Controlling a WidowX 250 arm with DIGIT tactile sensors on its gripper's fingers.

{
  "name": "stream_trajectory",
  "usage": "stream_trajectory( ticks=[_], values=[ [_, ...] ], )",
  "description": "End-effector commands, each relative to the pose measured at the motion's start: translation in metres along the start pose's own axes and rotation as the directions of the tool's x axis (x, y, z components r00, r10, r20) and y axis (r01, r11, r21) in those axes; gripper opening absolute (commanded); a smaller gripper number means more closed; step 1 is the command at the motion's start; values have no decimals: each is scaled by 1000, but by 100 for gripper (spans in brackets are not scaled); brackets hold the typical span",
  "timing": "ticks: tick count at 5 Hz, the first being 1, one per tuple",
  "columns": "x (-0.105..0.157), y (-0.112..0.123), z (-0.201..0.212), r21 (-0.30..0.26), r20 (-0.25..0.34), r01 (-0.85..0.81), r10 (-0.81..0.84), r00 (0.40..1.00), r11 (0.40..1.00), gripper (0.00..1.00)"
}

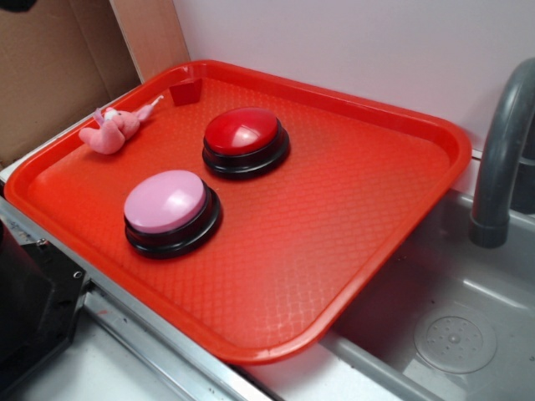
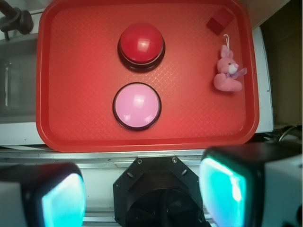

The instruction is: Push the red button.

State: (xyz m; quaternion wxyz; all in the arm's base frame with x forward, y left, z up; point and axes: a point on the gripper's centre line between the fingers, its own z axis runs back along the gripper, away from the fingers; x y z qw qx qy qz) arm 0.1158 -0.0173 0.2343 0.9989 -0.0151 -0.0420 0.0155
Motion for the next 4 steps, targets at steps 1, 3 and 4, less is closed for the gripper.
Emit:
stream_trajectory(
  ticks=[1,3,4],
  values=[
    [0,0,0,0,0,0,0,1000,1000,100],
    [94,-7,-87,91,39,215,-219,975,972,100],
    [129,-11,-126,107,25,216,-219,975,971,100]
  ],
)
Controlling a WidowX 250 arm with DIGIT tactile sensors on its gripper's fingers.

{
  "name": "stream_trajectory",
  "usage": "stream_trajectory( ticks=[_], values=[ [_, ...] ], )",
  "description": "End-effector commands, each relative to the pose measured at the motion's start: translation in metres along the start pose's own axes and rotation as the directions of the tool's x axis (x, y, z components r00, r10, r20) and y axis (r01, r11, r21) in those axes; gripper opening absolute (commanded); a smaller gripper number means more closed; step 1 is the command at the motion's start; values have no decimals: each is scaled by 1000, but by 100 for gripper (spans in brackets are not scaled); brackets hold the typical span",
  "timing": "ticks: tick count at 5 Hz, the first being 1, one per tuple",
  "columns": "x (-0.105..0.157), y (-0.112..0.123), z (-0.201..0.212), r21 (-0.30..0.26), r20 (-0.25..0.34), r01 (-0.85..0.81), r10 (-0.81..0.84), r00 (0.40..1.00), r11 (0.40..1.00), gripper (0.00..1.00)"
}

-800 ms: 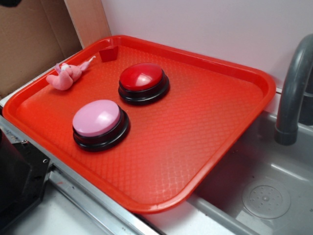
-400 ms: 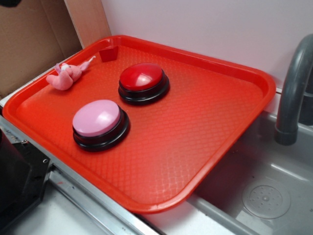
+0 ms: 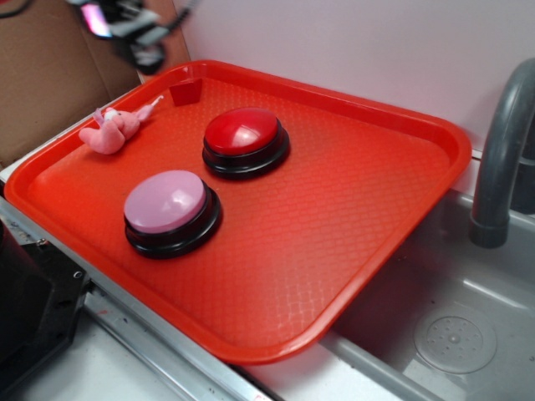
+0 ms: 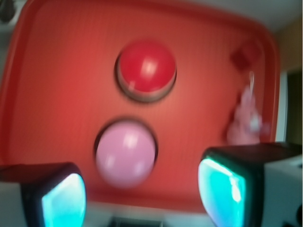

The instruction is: Push the red button.

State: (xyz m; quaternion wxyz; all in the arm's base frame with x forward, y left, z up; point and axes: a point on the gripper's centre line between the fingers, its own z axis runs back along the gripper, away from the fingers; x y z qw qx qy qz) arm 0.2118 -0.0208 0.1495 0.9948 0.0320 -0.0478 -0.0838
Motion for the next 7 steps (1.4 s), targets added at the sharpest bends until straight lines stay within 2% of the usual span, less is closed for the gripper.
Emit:
stream_trajectory(
  ticks=[1,2,4,5,6,7],
  values=[
    [62,9,-67,19,-7,-61,61,998,998,100],
    [72,15,-90,21,-62,-105,106,992,994,100],
    [69,38,-104,40,-116,-200,203,972,979,100],
    [69,38,-94,40,-107,-194,197,975,980,100],
    [67,40,-70,34,-71,-136,138,988,990,100],
    [57,45,-42,3,-8,-121,121,993,993,100]
  ],
)
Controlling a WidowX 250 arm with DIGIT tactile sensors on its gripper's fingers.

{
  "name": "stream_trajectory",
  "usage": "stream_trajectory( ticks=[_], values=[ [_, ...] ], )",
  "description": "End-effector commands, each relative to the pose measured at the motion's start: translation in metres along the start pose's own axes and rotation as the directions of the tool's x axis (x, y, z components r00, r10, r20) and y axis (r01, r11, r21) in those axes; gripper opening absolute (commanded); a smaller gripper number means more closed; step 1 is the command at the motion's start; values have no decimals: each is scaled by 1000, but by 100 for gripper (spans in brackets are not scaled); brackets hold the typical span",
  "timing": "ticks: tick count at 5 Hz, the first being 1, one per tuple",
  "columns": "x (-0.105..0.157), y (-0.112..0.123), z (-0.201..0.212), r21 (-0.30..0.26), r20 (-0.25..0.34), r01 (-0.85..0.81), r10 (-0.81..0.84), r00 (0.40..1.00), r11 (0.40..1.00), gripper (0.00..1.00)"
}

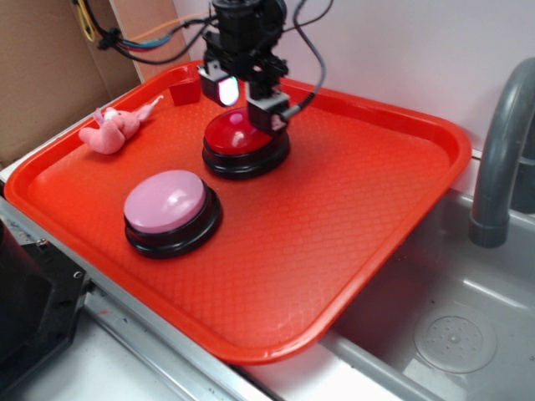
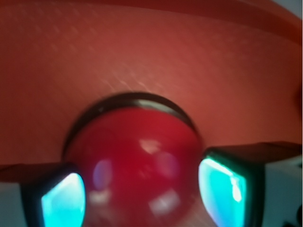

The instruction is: Push the red button.

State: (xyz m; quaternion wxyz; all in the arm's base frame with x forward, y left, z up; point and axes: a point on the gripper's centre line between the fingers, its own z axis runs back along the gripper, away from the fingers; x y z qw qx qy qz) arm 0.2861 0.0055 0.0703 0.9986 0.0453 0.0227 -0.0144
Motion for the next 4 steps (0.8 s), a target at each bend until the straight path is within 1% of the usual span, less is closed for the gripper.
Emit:
stream_trajectory(
  ticks=[1,2,3,4],
  values=[
    [-16,21,57,-22,93,-3,5,996,1000,100],
    [-24,23,63,-22,91,7,-5,996,1000,100],
    [-30,20,71,0,82,29,-29,996,1000,100],
    [-33,22,76,-2,73,20,-20,997,1000,100]
  ],
)
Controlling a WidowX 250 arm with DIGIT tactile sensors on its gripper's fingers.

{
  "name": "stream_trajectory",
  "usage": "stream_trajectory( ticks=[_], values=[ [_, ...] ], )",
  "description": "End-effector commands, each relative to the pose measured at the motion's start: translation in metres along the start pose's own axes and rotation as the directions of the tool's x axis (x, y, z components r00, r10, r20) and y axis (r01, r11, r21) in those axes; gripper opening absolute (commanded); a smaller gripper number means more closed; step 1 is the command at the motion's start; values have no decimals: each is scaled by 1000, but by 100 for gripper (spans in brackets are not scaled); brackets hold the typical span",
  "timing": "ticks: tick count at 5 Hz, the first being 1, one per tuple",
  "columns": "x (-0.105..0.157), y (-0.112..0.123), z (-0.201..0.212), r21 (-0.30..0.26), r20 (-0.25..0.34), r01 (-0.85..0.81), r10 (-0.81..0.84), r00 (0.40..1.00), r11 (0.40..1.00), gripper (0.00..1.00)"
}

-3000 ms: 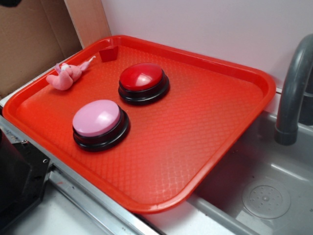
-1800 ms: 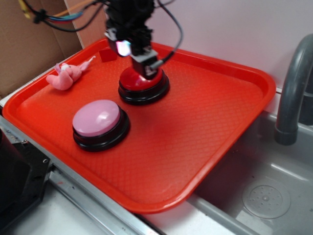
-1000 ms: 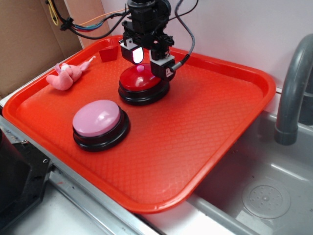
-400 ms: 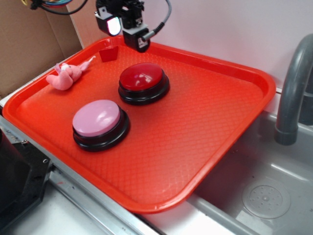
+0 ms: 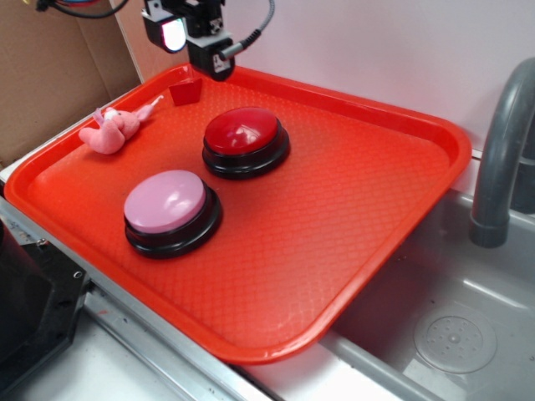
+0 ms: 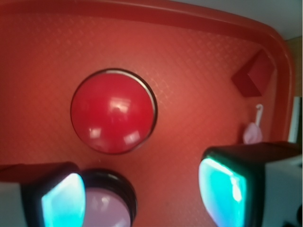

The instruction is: Push the red button.

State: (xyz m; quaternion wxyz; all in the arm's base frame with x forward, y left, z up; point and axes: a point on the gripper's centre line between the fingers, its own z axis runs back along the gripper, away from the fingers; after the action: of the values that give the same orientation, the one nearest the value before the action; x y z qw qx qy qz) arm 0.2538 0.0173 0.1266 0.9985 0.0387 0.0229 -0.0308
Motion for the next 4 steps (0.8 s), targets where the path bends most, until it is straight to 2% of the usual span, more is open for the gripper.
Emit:
stream_trajectory(
  ticks=[1,2,4],
  values=[
    [-4,5,23,4,68,-13,12,998,1000,100],
    [-12,1,29,8,85,-18,17,996,1000,100],
    [-20,12,39,-3,90,-101,101,991,995,100]
  ],
)
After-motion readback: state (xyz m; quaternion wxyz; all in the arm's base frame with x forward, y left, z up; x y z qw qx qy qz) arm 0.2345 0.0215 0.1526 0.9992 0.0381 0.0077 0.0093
